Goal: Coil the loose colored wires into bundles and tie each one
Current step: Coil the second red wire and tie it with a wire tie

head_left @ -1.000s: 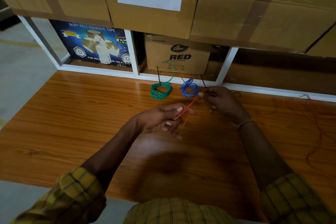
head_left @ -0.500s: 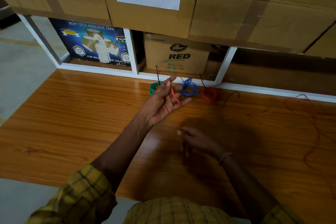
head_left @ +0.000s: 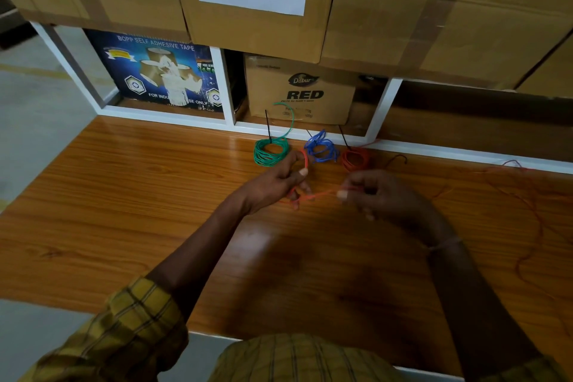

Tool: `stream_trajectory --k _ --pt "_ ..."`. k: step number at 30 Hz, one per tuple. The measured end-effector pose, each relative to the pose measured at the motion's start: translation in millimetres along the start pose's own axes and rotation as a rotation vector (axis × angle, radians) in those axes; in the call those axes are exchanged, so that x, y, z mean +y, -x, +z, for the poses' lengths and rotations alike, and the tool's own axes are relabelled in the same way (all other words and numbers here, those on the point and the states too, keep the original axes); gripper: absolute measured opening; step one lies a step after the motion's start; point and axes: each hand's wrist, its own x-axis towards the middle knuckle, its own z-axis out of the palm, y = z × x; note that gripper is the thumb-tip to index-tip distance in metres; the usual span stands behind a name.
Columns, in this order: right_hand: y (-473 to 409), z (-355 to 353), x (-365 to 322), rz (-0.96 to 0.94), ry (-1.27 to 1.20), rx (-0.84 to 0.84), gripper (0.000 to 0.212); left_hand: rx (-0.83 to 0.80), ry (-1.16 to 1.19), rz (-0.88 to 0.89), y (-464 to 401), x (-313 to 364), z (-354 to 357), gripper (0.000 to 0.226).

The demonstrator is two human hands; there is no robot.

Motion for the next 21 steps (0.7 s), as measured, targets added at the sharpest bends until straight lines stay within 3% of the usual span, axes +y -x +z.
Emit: stream_trajectory --k 5,10,16,19,21 --pt "-16 -29 5 -0.124 -0.222 0.244 0.020 -0.185 0.164 -0.029 18 1 12 0.036" --pt "-36 -11 13 -0.116 -0.168 0.374 0.013 -0.387 0.469 -0.081 27 11 23 0.043" --pt "-42 28 36 -0.041 -0.203 0.346 0.017 -0.448 0.793 -0.010 23 17 20 0.045" --pt "-39 49 55 -0.015 -0.089 0.263 0.032 -0.407 0.911 0.006 17 14 19 0.048" --pt "-38 60 66 -0.012 0.061 0.197 0.029 -0.371 0.974 0.039 14 10 20 0.047"
